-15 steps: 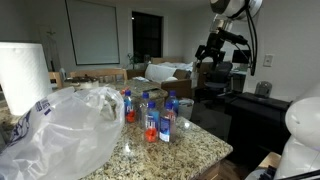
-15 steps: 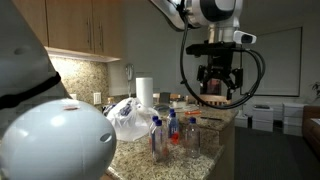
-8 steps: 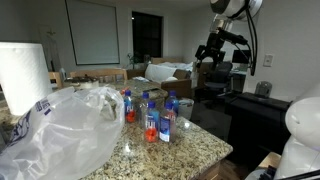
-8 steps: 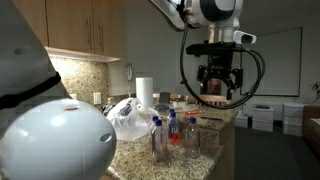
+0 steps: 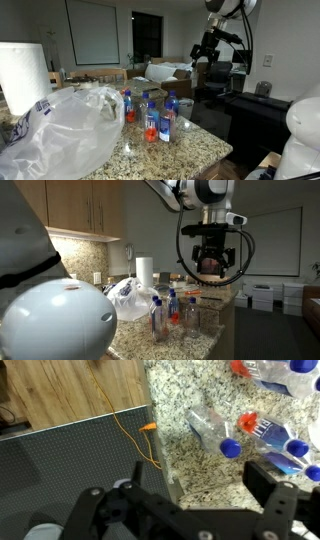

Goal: Put five plastic bottles inside the white plastic bag

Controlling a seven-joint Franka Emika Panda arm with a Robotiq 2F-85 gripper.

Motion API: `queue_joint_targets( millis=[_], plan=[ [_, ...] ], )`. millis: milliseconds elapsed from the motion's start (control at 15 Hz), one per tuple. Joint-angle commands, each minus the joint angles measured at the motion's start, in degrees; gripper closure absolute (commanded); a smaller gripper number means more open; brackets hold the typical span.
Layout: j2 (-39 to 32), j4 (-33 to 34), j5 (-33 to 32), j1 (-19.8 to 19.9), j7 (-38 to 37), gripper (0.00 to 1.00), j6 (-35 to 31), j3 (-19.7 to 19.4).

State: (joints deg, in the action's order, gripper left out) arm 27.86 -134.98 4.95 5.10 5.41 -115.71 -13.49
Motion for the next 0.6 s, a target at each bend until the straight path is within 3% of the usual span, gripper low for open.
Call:
queue_joint_targets(
  millis=[0, 267, 533],
  plan=[
    [-3.8, 2.8, 3.8, -3.3, -1.2, 0.00, -1.8, 5.2],
    [-8.6, 4.6, 6.7, -7.0, -6.6, 0.00, -4.3, 11.9],
    [-15.9, 4.5, 1.3, -8.4, -18.2, 0.00, -10.0, 20.0]
  ],
)
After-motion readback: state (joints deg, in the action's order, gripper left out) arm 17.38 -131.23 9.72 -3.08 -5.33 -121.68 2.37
